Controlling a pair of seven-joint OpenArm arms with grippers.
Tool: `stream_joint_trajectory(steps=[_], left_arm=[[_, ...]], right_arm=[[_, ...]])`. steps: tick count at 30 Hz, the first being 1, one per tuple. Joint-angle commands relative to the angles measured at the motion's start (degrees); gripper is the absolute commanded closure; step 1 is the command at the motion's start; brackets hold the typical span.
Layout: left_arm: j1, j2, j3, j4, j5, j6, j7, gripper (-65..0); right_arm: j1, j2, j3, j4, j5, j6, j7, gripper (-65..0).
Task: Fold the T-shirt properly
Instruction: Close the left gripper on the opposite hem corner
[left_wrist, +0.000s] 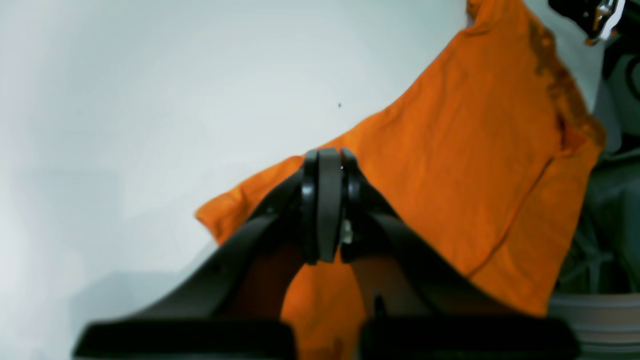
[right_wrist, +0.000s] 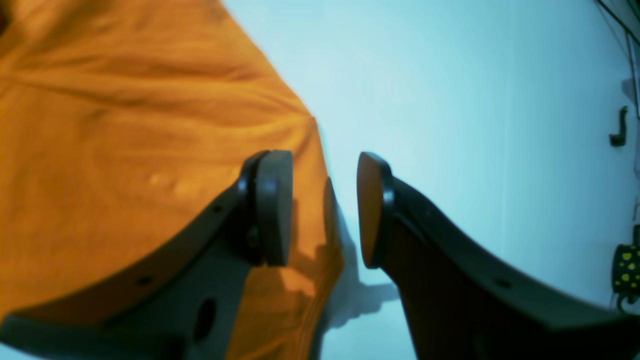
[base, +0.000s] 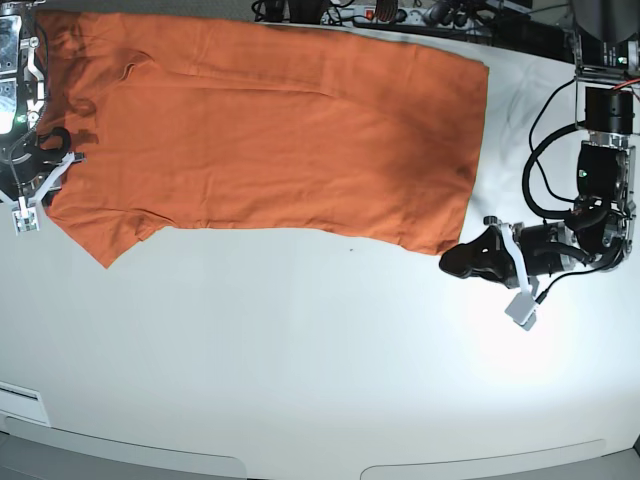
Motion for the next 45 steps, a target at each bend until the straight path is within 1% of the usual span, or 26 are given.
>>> stream_joint_trajectory(steps=[1, 3, 6, 9, 11, 13, 14, 16, 17, 18, 23, 25, 27, 30, 33, 37, 39, 42, 43, 44, 45], left_arm=[[-1.46, -1.33, -1.62, 0.9, -1.25, -0.69, -0.94, 0.0], [-1.46, -1.4, -3.96, 0.9, 1.29, -0.39, -0.94, 0.0], [-1.46, -1.4, -7.76, 0.9, 5.51, 3.26, -0.96, 0.0], [-1.46, -1.42, -11.21, 0.9, 8.33, 7.48, -0.96, 0.0], [-1.42, -1.4, -12.68, 0.87, 9.53, 8.74, -0.81, 0.0], [-1.42, -1.4, -12.98, 0.87, 9.68, 9.84, 0.72, 0.0], [-1.4, -1.33, -12.94, 0.87, 9.66, 9.88, 1.84, -3.2], [-0.94, -1.4, -12.37, 0.83, 9.73, 9.81, 2.51, -23.6], [-0.61, -1.38, -12.04, 0.83, 9.75, 9.84, 2.49, -32.1], [-0.04, -1.38, -11.54, 0.83, 10.03, 10.08, 2.45, -36.7], [2.62, -1.36, -6.29, 0.81, 11.87, 12.24, 1.95, -37.1], [3.69, -1.29, -4.28, 0.79, 12.24, 12.2, 0.46, -37.1], [4.55, -0.94, -2.97, 0.76, 14.97, 12.24, -2.08, -37.1], [5.84, 0.5, -2.69, 0.76, 17.64, 12.39, -4.66, -37.1], [6.16, 2.34, -2.69, 0.76, 19.37, 12.37, -4.96, -37.1], [6.16, 5.03, -2.67, 0.72, 22.77, 11.96, -7.04, -37.1], [6.14, 6.12, -2.67, 0.72, 23.43, 11.93, -7.06, -37.1], [6.14, 6.56, -2.69, 0.72, 23.37, 11.96, -7.04, -36.9], [6.14, 6.56, -2.69, 0.74, 23.34, 11.96, -7.02, -35.6], [6.16, 6.56, -2.69, 0.74, 23.3, 12.0, -6.91, -32.9], [6.16, 6.54, -2.69, 0.74, 22.8, 12.04, -6.12, -28.6]], right_arm=[[0.63, 1.14, 0.59, 0.52, -0.2, 0.11, 0.98, -24.2], [0.5, 1.14, 0.59, 0.52, 0.72, 0.55, 0.87, -24.2], [0.48, 1.14, 0.59, 0.52, 3.06, 2.01, -0.31, -24.2], [0.48, 1.14, 0.59, 0.52, 4.09, 2.1, -0.52, -24.2], [0.48, 1.14, 0.59, 0.52, 4.07, 2.12, -0.5, -24.2], [0.48, 1.14, 0.59, 0.52, 4.04, 2.12, -0.52, -24.2], [0.48, 1.14, 0.59, 0.52, 4.04, 2.14, -0.59, -24.2], [0.48, 1.14, 0.59, 0.52, 4.04, 2.16, -0.81, -24.2], [0.48, 1.14, 0.59, 0.52, 4.02, 2.16, -0.81, -24.2], [0.48, 1.14, 0.59, 0.52, 4.02, 2.14, -0.9, -24.2], [0.52, 1.14, 0.59, 0.52, 4.02, 2.16, -1.11, -24.2], [0.5, 1.14, 0.59, 0.52, 4.02, 2.14, -1.11, -24.2], [0.48, 1.14, 0.59, 0.52, 4.02, 2.12, -1.18, -24.2], [0.48, 1.14, 0.59, 0.52, 3.98, 2.1, -1.42, -24.2], [0.48, 1.14, 0.59, 0.52, 3.96, 2.14, -1.7, -24.2], [0.48, 1.16, 0.59, 0.52, 3.98, 2.12, -1.75, -24.2], [0.48, 1.16, 0.59, 0.52, 3.93, 2.14, -1.75, -24.2], [0.5, 1.16, 0.59, 0.52, 3.58, 2.14, -1.75, -24.2], [0.5, 1.16, 0.59, 0.52, 3.58, 2.14, -1.75, -24.2], [0.5, 1.16, 0.59, 0.52, 3.56, 2.14, -1.75, -24.2], [0.5, 1.16, 0.59, 0.52, 3.58, 2.14, -1.75, -24.2]])
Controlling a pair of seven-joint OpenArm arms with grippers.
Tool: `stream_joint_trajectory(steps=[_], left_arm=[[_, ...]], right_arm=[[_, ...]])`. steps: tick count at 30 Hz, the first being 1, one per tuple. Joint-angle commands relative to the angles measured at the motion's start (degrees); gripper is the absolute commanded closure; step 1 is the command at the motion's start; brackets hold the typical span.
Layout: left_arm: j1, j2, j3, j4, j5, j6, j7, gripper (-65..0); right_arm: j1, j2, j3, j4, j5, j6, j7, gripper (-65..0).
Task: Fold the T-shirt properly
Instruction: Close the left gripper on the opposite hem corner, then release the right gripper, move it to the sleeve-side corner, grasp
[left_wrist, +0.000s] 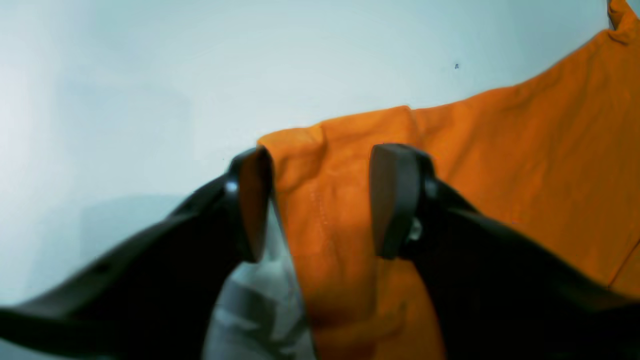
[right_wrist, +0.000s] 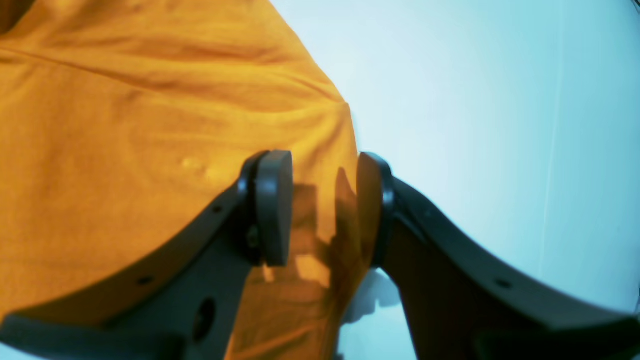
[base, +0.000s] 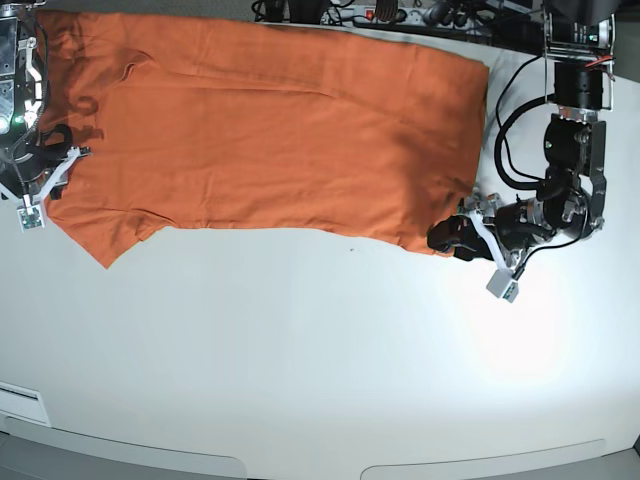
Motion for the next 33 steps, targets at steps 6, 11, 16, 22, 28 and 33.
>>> stream_joint_trajectory(steps=[6, 11, 16, 22, 28, 33], left_arm=[[-0.63, -0.7, -0.22, 0.48, -6.01, -1.97, 7.04, -6.6], [-0.94, -1.31, -0.37, 0.48, -5.6, -2.58, 5.86, 0.0], [-0.98, -1.29, -2.64, 0.5, -5.79, -3.02, 1.9, 0.0], [-1.07, -1.29, -6.01, 0.52, -12.07, -9.14, 0.81, 0.0], [-1.07, -1.29, -6.12, 0.52, -13.44, -9.27, 1.55, 0.0], [-0.92, -1.27, -6.12, 0.52, -13.4, -9.29, 1.92, 0.0]], right_arm=[[0.63, 1.18, 0.59, 0.66, -0.44, -0.33, 1.05, -24.2], [0.63, 1.18, 0.59, 0.66, -0.44, -0.33, 1.77, -24.2], [0.98, 1.18, 0.59, 0.66, -0.42, 2.05, 5.53, -24.2], [5.33, 1.18, 0.59, -0.72, -0.24, 1.31, 5.66, -30.9], [16.15, 1.18, 0.59, -15.87, 5.38, 7.45, 5.57, -31.9], [26.75, 1.18, 0.59, -32.13, 12.15, 16.11, 5.51, -31.9]])
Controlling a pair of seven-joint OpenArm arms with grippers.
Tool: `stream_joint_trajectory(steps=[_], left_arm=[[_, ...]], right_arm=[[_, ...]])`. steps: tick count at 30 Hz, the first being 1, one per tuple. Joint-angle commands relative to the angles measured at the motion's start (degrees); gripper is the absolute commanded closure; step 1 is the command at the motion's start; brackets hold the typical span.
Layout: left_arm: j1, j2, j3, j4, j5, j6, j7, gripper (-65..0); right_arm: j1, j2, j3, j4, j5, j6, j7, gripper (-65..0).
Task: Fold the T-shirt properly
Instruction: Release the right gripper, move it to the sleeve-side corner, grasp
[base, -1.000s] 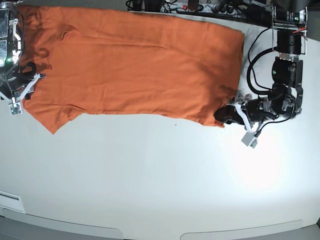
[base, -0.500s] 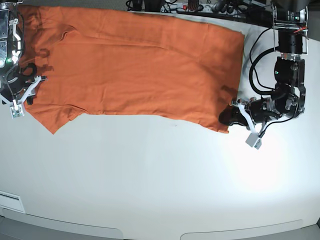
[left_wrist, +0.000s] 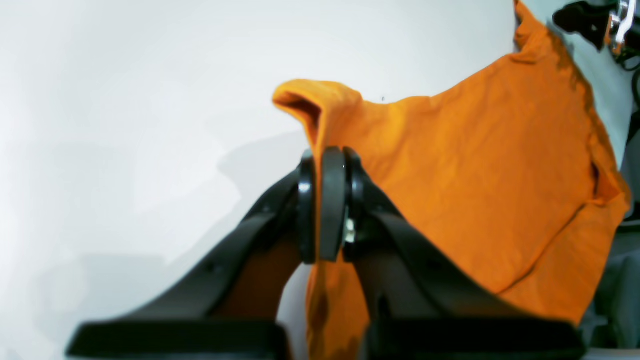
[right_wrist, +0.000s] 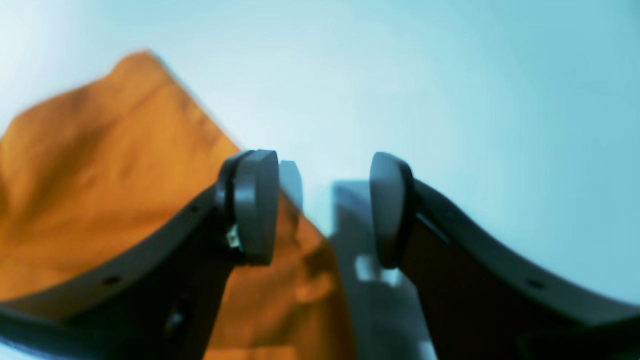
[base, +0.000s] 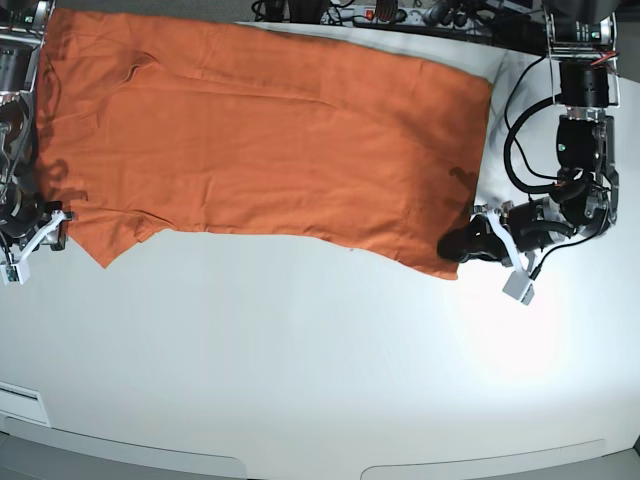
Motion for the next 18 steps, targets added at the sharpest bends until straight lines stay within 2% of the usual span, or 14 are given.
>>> stream_joint_trajectory(steps=[1, 6, 11, 15, 18], left_arm=[[-1.18, -0.96, -0.5, 0.85, -1.33, -0.42, -0.85, 0.0], [-1.18, -0.96, -0.5, 0.85, -1.33, -0.42, -0.79, 0.0], [-1.18, -0.96, -0.5, 0.85, -1.33, -0.39, 0.04, 0.0], [-1.2, -0.96, -0.5, 0.85, -1.33, -0.39, 0.09, 0.0], [-1.18, -0.94, -0.5, 0.85, -1.36, -0.42, 0.02, 0.0]], right_arm=[[3.06, 1.51, 0.5, -1.68, 1.95, 1.49, 0.81, -31.9], [11.41, 1.51, 0.5, -13.38, 13.4, 9.7, -5.62, -31.9], [15.93, 1.51, 0.5, -22.23, 18.84, 11.78, -8.44, -31.7], [16.31, 1.33, 0.5, -26.36, 22.36, 13.7, -10.82, -31.7], [16.24, 0.57, 0.5, -27.06, 22.86, 15.17, -13.38, -31.7]])
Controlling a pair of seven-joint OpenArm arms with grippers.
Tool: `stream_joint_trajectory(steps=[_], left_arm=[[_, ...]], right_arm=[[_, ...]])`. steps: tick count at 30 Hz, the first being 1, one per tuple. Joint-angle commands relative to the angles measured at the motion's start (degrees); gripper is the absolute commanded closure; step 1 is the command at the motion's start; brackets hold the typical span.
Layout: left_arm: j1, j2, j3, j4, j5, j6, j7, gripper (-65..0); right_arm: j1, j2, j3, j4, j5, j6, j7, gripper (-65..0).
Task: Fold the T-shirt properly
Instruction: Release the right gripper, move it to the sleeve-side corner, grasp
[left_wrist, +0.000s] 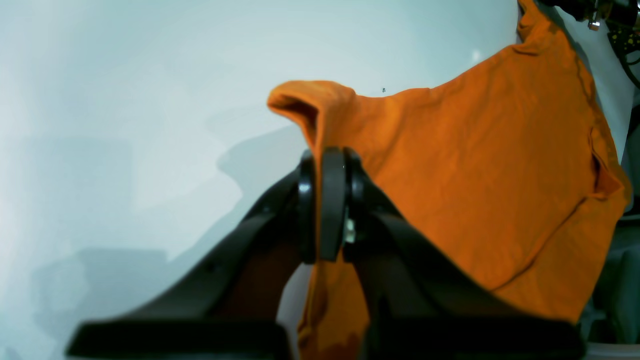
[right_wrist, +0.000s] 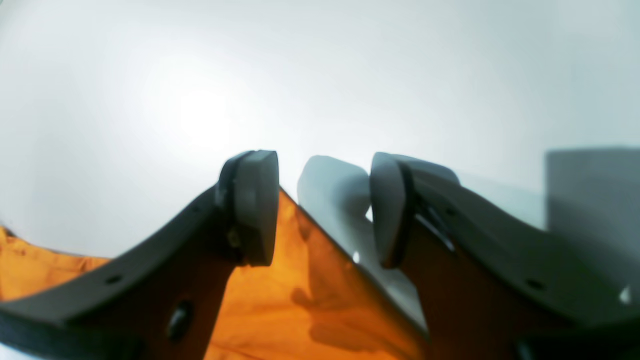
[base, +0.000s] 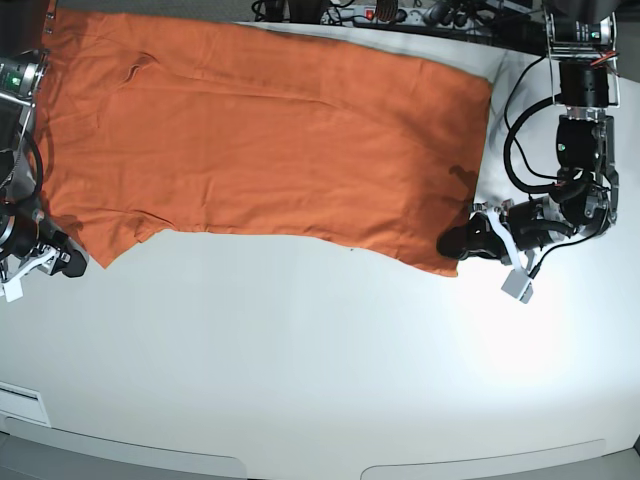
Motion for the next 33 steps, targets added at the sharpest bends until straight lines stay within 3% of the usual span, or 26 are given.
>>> stream_joint_trajectory(steps=[1, 7, 21, 23, 26, 33], left_arm=[[-1.22, -0.96, -0.5, 0.85, -1.36, -0.39, -1.07, 0.0], [-1.22, -0.98, -0.5, 0.85, -1.33, -0.33, -1.05, 0.0], [-1.22, -0.98, -0.5, 0.85, -1.36, -0.37, -1.05, 0.0], [-1.25, -0.98, -0.5, 0.85, -1.38, -0.37, -1.07, 0.0], [-1.25, -0.98, -0.5, 0.85, -1.38, -0.42, -1.09, 0.0], [-2.43, -0.98, -0.5, 0.85, -2.14, -0.7, -1.86, 0.0]], right_arm=[[0.96, 0.46, 0.15, 0.44, 0.17, 0.57, -1.57, -31.7], [0.94, -0.92, 0.0, 0.46, 6.84, 1.81, -8.94, -31.7], [0.63, -1.01, 0.0, 0.46, 6.84, 1.81, -11.39, -26.7], [0.63, -1.01, 0.0, 0.46, 6.84, 1.81, -11.37, -20.0], [0.66, -1.01, 0.0, 0.5, 6.88, 1.81, -10.95, 0.0], [0.81, -0.02, 0.0, 2.54, 11.93, 1.81, -10.29, 0.0]])
